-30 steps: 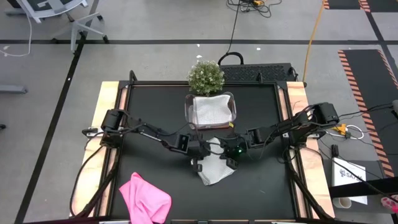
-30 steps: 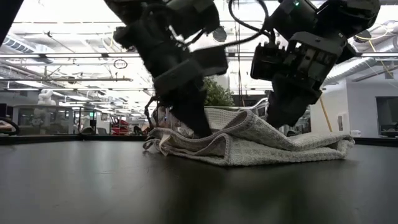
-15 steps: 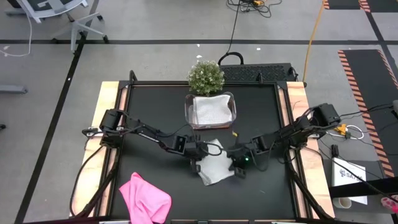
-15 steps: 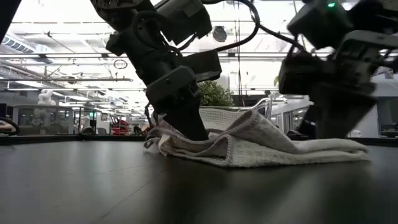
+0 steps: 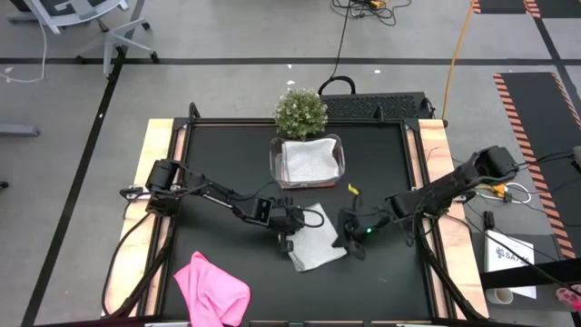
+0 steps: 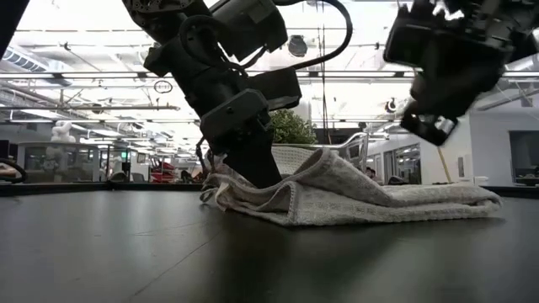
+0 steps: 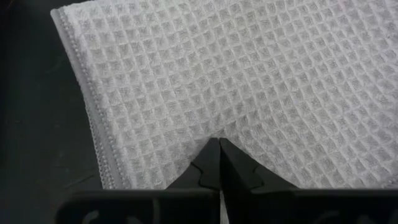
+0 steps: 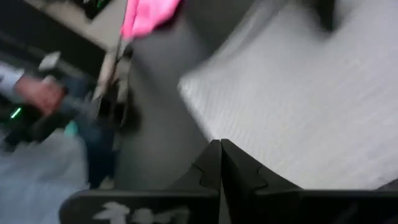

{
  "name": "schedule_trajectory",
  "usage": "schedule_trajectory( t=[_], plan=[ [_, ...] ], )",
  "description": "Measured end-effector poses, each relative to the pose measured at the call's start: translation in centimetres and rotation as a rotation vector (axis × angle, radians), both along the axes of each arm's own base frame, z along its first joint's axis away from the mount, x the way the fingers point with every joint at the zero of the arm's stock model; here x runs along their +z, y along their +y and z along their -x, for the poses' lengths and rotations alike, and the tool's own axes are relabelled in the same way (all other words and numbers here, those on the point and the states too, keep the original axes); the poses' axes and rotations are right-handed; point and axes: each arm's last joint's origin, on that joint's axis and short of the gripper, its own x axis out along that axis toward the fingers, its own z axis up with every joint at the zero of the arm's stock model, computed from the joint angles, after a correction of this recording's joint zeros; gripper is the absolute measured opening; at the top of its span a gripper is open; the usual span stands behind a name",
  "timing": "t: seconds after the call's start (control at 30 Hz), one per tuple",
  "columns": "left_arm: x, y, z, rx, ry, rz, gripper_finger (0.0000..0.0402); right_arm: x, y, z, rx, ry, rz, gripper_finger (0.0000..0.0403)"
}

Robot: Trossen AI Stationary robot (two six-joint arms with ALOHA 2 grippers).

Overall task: Fold microfiber towels
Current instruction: Fold the gray microfiber towel on the table

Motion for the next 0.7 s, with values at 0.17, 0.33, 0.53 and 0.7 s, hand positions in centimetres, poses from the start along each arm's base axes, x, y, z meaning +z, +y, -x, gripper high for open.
schedule_trajectory(
  t=[0.17,0.33,0.53,0.7],
  plan=[
    [0.0,0.0,0.0,0.004,0.001,0.0,0.0014,0.2,-0.3,0.0,-0.056,-0.045,0.082,0.0],
    [0.0,0.0,0.0,0.008,0.002,0.0,0.0004,-2.2,-0.1,-0.5,-0.03,0.047,0.138,0.0],
    [-0.1,0.0,0.0,0.025,0.003,0.011,0.0014,-5.3,0.1,-0.8,0.034,0.153,0.199,0.0],
    [-0.1,0.0,0.0,0.031,0.004,0.014,0.0009,-5.0,0.0,-1.4,0.053,0.078,0.189,0.0]
  ],
)
